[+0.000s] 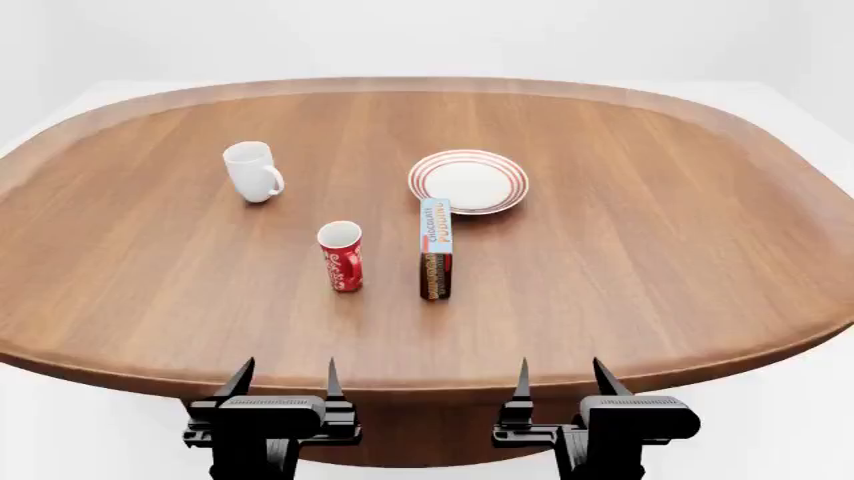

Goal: Pick up the white mug and put it on the plate, and put the chocolate pudding to the right of the plate.

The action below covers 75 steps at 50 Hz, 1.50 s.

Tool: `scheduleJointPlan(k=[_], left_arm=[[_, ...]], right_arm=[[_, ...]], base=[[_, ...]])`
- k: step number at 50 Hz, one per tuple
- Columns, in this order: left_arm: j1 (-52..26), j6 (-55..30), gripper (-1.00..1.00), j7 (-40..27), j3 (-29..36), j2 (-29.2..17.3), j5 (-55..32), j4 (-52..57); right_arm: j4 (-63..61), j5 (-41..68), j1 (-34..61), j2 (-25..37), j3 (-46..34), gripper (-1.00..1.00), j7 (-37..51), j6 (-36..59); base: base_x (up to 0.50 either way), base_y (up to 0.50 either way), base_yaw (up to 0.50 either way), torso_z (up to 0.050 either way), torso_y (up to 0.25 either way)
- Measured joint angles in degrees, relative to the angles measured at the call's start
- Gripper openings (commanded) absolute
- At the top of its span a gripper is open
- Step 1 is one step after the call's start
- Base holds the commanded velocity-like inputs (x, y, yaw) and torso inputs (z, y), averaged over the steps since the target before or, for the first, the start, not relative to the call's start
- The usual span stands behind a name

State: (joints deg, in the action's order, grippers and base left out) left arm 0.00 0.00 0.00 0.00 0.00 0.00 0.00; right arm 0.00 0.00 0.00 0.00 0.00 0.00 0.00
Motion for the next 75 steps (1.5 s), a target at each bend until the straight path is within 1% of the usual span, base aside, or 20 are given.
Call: scheduleJointPlan(k=[37,45,55,75], left_arm=[[0.7,0.2,1.0,-4.3,4.5,-4.2,-3.6,2.8],[1.9,-0.5,1.0,-5.5,3.6,-5.7,-4.8,10.4],[3.5,-0.7,1.0,-8.4,1.0,-7.6,-4.5,21.3],[5.7,-0.2,1.0,-13.9,-5.4,-10.0,-3.6,35.5]], right_arm=[[-1.4,5.1,0.1,3.8,-4.9,1.0,4.8,1.5],[-8.3,6.7,-0.3,4.7,-3.8,1.0,6.7,3.1],[-19.3,9.5,-0.5,5.9,-0.2,1.0,10.0,3.7],[-31.8,10.0,-0.7,7.7,5.2,1.0,15.2,-1.0]], base=[[0.0,0.0,0.0,0.0,0.0],[0.0,0.0,0.0,0.0,0.0],[0.0,0.0,0.0,0.0,0.0],[0.0,0.0,0.0,0.0,0.0]])
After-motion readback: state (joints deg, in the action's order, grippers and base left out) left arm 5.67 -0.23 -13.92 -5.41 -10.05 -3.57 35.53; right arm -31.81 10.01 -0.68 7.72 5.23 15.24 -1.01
